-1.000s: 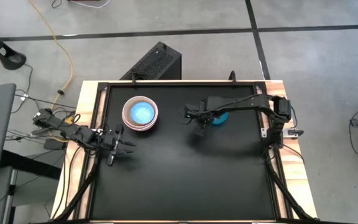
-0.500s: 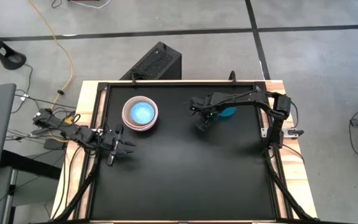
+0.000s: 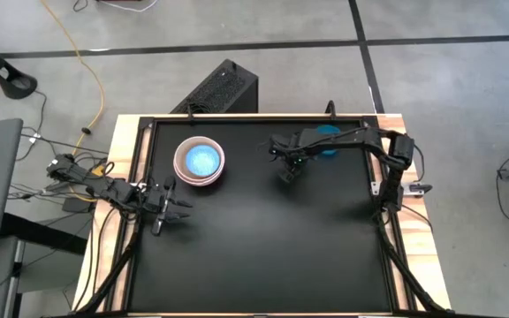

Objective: Nest bowls inside each other
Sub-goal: Stack the blue bowl on top of the blue bowl, then return to Home Position

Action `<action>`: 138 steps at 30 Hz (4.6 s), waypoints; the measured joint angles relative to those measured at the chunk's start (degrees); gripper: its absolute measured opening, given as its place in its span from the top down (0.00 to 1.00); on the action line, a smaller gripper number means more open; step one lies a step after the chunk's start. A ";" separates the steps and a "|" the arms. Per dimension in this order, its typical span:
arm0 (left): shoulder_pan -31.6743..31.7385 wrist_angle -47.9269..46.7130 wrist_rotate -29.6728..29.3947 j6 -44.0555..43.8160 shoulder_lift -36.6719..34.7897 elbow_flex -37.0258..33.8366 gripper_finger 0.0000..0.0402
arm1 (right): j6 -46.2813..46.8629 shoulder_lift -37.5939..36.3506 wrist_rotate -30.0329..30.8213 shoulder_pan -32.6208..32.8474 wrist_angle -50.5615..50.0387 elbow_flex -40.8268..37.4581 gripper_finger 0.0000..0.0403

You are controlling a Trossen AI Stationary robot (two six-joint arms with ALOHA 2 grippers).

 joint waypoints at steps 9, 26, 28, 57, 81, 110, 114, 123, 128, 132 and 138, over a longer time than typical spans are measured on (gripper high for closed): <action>0.00 0.00 0.00 -0.01 -0.01 0.00 0.71 | 0.88 0.00 10.47 -5.09 -7.79 9.11 0.62; -0.01 0.00 -0.01 0.00 0.00 0.00 0.71 | 0.66 0.52 2.90 -20.63 0.54 1.44 0.35; 0.00 0.00 -0.01 0.00 0.00 0.00 0.71 | 1.83 1.30 4.62 -20.61 0.15 1.05 0.36; -0.01 -0.01 -0.01 0.00 -0.01 0.00 0.71 | -19.79 2.51 0.50 10.57 24.91 23.35 0.99; -0.01 0.00 0.04 0.00 -0.01 0.00 0.71 | -40.33 28.17 -4.64 14.53 42.56 42.09 1.00; -0.02 -0.01 0.01 0.00 -0.01 0.00 0.71 | -37.98 28.55 -3.71 12.90 32.00 43.18 0.76; -0.02 0.00 0.01 0.00 -0.01 0.00 0.71 | -37.65 28.55 -3.71 12.90 31.61 43.18 0.71; 0.00 -0.01 0.01 0.00 -0.01 0.00 0.71 | -37.63 28.52 -3.60 12.90 26.47 46.97 0.50; -0.02 -0.02 0.01 0.00 -0.01 0.00 0.71 | -37.51 28.44 -3.62 12.92 18.14 52.38 0.38; -0.02 0.00 0.01 -0.02 -0.01 0.00 0.71 | -37.47 28.35 -3.60 13.14 10.11 57.37 0.35; 0.00 0.00 0.01 0.00 -0.01 0.00 0.71 | -34.78 28.36 -3.60 14.11 -1.96 63.35 0.35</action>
